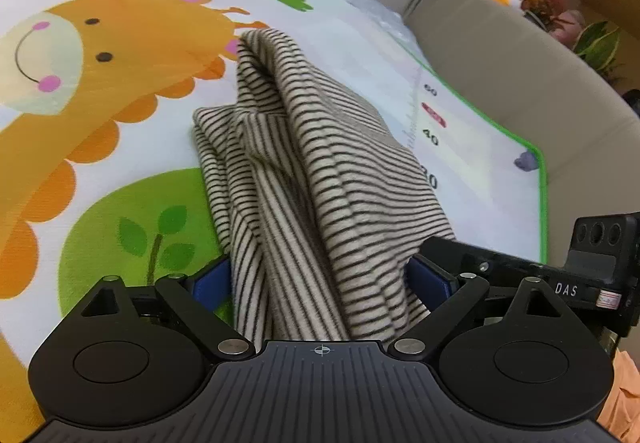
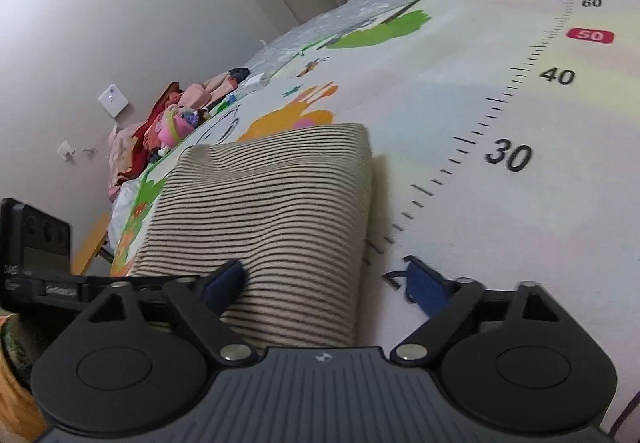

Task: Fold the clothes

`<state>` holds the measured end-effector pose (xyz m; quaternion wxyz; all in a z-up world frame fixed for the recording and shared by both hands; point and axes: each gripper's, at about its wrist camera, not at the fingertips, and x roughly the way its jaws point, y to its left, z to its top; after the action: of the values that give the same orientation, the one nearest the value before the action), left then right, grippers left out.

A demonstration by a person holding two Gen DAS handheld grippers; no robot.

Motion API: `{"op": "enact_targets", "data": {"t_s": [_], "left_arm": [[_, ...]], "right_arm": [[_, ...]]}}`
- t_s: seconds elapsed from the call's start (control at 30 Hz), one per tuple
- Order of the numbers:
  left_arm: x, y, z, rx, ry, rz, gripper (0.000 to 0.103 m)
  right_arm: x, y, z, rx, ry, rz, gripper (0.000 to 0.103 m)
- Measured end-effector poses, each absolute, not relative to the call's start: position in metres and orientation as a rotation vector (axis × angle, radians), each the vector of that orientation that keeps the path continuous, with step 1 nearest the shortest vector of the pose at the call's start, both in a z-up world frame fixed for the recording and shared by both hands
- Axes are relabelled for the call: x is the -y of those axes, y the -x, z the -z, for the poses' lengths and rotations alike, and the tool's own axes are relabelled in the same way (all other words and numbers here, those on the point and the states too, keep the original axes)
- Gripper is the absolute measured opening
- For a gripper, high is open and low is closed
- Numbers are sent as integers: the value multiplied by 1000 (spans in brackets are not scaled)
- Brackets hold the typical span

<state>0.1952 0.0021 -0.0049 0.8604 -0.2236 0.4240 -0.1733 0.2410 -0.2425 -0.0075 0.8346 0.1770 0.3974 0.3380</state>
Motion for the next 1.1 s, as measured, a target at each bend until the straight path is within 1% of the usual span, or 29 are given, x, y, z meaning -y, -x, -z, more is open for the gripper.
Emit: {"op": "enact_targets", "data": {"t_s": [0.03,0.07,0.13,0.23,0.33,0.5,0.67,0.8,1.0,1.1], "left_arm": [[-6,-195,6,-884,480,379,88],[-9,-195,7,-878,492,394,87],[-20,-196,11,-872,529,422,80],[-49,-201,14,-852,593,428,76],[-91,-209,9,-811,610,374,76],[-171,-222,1,-721,614,242,76],[-232,-226,10,-671,637,146,76],[-251,-219,16,-654,650,176,75],[-249,-217,11,-637,634,185,77],[-246,-209,-9,-577,597,153,75]], "right_arm": [[238,-240,7,-850,-384,-727,65],[233,-238,5,-852,-370,-718,65],[220,-241,0,-854,-339,-703,65],[197,-255,-4,-867,-345,-689,65],[159,-273,-7,-878,-340,-713,65],[69,-307,-6,-862,-304,-781,64],[-16,-337,1,-831,-242,-815,64],[-51,-340,1,-792,-145,-788,70],[-50,-339,-2,-787,-119,-768,71],[-47,-329,-7,-751,-78,-738,78]]}}
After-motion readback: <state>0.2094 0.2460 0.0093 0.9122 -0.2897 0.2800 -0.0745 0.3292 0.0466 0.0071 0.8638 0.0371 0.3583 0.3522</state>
